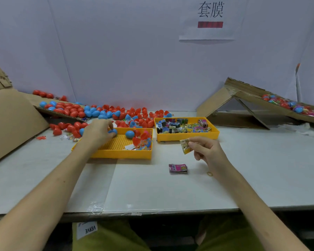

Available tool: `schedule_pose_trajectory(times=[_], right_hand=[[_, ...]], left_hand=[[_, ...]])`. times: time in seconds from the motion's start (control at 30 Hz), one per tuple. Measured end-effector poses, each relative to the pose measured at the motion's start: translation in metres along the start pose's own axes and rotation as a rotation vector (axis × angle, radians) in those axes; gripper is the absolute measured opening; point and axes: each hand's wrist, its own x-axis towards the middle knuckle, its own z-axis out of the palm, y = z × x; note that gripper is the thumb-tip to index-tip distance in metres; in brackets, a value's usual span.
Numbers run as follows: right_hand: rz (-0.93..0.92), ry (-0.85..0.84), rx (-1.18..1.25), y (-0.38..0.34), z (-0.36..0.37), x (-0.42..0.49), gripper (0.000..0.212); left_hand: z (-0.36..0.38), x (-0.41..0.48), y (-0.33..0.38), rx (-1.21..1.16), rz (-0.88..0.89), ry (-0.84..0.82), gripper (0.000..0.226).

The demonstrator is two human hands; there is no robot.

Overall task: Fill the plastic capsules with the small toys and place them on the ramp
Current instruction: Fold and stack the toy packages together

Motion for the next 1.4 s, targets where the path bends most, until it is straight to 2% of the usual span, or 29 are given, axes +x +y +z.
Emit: schedule_pose_trajectory(times=[0.1, 0.2, 0.33, 0.4, 0.5, 0.57, 0.63, 0.7, 0.8, 0.93, 1.07, 1.17, 1.27, 1.4], right_hand=[[0.019, 0.003, -0.013, 0.0, 0.001, 0.0, 0.012], [0.029, 0.006, -0.014, -0.001, 0.001, -0.001, 0.011], [0.035, -0.005, 0.015, -0.003, 0.002, -0.001, 0.013], [0.036, -0.014, 0.02, -0.003, 0.002, -0.001, 0.014], [0.027, -0.008, 0.038, -0.003, 0.001, -0.001, 0.014], [0.012, -0.008, 0.062, -0.003, 0.0, -0.001, 0.014], [0.001, -0.003, 0.087, -0.003, -0.001, -0.002, 0.014], [-0.006, 0.014, 0.107, -0.004, -0.002, -0.002, 0.015], [-0.021, 0.013, 0.108, -0.006, -0.002, -0.002, 0.017], [-0.027, -0.008, 0.101, -0.006, 0.0, -0.003, 0.019], [-0.029, -0.009, 0.113, -0.008, 0.0, -0.005, 0.021], [-0.024, -0.02, 0.114, -0.009, 0.001, -0.004, 0.019], [-0.022, -0.015, 0.097, -0.009, 0.001, -0.004, 0.018], [-0.021, -0.001, 0.081, -0.009, 0.001, -0.004, 0.018]], left_hand=[[0.003, 0.005, 0.007, 0.098, 0.024, 0.076, 0.022], [0.006, 0.007, 0.016, 0.11, 0.024, 0.06, 0.019], [0.009, 0.002, 0.029, 0.046, 0.021, -0.016, 0.034], [0.003, -0.006, 0.042, -0.142, -0.011, 0.02, 0.032], [-0.016, -0.024, 0.074, -0.731, -0.06, 0.146, 0.026], [-0.027, -0.041, 0.102, -1.099, 0.0, 0.054, 0.019], [-0.025, -0.056, 0.125, -1.338, 0.02, -0.094, 0.015], [-0.013, -0.064, 0.14, -1.444, -0.03, -0.195, 0.018], [0.003, -0.069, 0.145, -1.586, -0.117, -0.261, 0.023], [0.007, -0.07, 0.138, -1.71, -0.063, -0.296, 0.026], [0.013, -0.073, 0.135, -1.852, -0.093, -0.288, 0.021], [0.017, -0.073, 0.137, -1.819, -0.064, -0.33, 0.023], [0.02, -0.074, 0.14, -1.74, -0.011, -0.44, 0.039], [0.024, -0.074, 0.138, -1.656, 0.033, -0.427, 0.033]])
